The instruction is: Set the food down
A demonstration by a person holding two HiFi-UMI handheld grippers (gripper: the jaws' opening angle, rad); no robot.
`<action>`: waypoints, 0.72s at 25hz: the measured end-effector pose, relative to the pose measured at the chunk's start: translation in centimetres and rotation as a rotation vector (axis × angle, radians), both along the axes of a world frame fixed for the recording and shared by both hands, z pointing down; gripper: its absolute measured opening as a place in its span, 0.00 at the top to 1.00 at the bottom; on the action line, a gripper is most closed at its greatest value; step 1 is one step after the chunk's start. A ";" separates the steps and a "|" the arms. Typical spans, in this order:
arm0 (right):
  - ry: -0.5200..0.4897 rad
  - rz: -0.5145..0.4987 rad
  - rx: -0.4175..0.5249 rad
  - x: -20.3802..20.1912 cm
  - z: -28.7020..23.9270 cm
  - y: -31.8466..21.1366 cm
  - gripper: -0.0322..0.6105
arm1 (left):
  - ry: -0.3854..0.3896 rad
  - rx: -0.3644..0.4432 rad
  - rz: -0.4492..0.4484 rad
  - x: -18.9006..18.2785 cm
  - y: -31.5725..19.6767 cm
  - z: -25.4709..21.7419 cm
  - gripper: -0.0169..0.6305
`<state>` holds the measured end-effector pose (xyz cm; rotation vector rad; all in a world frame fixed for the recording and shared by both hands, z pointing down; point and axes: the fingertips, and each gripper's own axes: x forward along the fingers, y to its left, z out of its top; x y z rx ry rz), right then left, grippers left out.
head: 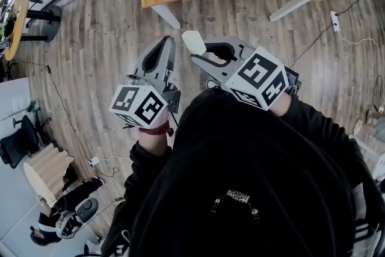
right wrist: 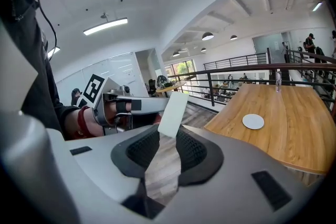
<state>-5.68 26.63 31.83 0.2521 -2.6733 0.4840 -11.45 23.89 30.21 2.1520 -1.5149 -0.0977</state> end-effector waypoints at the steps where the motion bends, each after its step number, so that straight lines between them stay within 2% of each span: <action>1: -0.001 -0.006 0.000 -0.6 0.0 -0.1 0.78 | 0.002 -0.003 -0.006 -0.5 0.0 0.2 0.98; 9: -0.007 -0.030 -0.012 -2.6 0.3 -1.1 0.78 | 0.008 -0.019 -0.009 -1.8 -0.8 0.9 0.98; 18: -0.041 -0.097 -0.013 -5.1 -0.1 -4.8 0.78 | -0.016 -0.031 -0.070 -3.9 -3.8 0.5 0.98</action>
